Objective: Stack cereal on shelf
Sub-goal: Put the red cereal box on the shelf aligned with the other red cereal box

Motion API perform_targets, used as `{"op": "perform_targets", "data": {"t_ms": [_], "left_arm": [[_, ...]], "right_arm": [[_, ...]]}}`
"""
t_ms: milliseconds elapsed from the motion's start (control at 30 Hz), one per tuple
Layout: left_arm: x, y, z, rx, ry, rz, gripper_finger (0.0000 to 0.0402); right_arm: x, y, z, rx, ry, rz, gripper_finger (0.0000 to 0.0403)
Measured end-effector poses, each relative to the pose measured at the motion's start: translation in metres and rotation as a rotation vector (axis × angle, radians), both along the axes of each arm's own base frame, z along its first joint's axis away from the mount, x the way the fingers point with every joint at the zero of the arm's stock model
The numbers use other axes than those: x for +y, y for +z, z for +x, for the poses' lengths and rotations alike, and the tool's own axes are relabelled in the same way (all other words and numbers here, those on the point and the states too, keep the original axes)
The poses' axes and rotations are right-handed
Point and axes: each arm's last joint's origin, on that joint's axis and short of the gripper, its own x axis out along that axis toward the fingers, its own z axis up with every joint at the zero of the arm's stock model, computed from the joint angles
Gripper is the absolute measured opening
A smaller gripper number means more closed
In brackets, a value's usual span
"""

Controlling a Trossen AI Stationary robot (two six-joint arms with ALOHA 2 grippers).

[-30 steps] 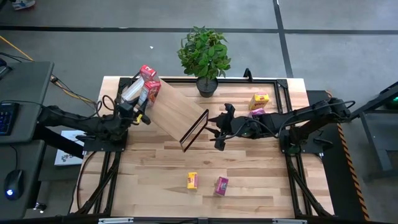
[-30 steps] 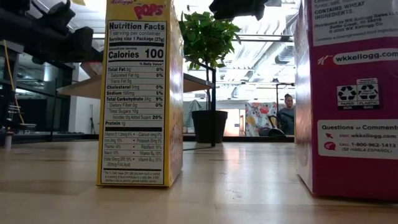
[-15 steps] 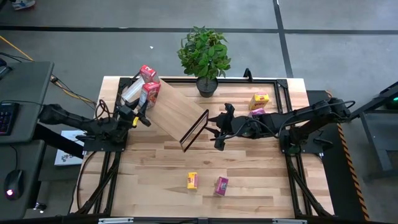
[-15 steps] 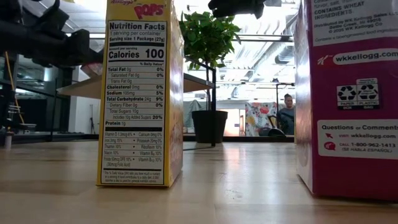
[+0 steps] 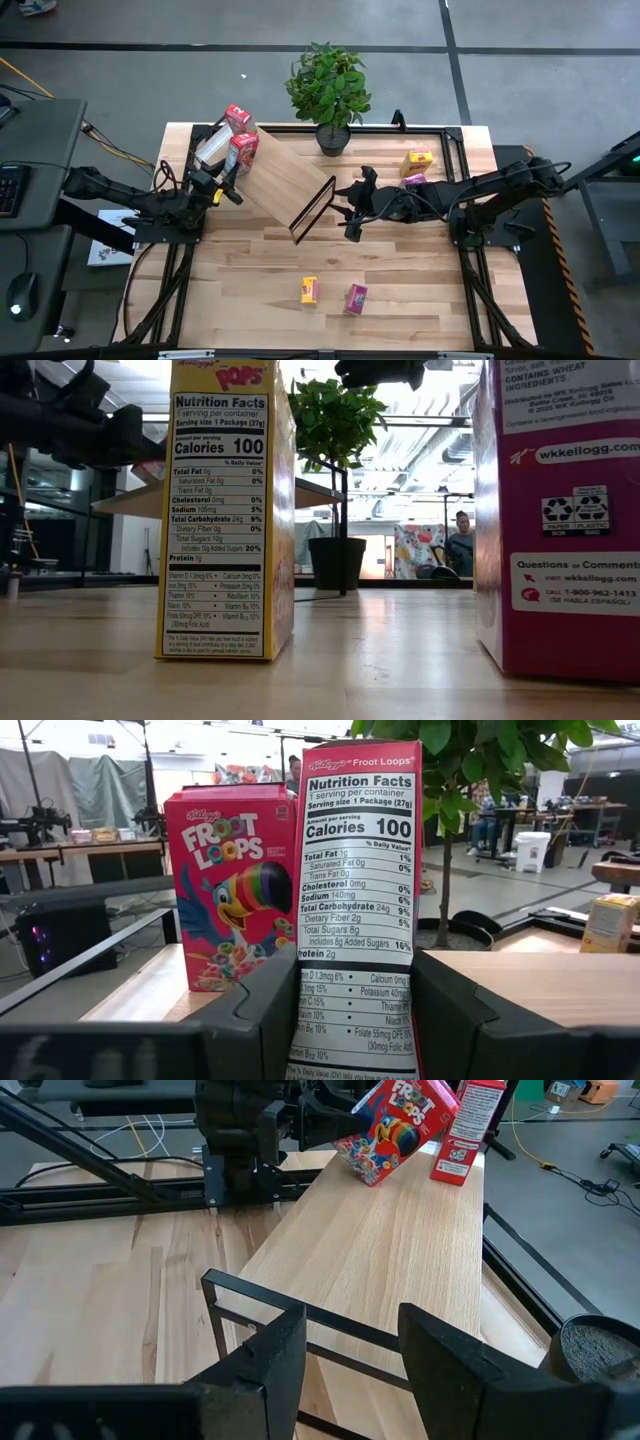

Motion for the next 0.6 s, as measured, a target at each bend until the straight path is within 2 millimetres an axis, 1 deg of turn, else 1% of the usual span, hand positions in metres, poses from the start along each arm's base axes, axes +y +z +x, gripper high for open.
{"op": "perform_targets", "data": {"t_ms": [600], "left_arm": [[0.0000, -0.0003, 0.0000, -0.023, -0.001, -0.016, 0.0143]], "right_arm": [[0.0000, 0.0001, -0.0001, -0.003, -0.003, 0.007, 0.0152]]}}
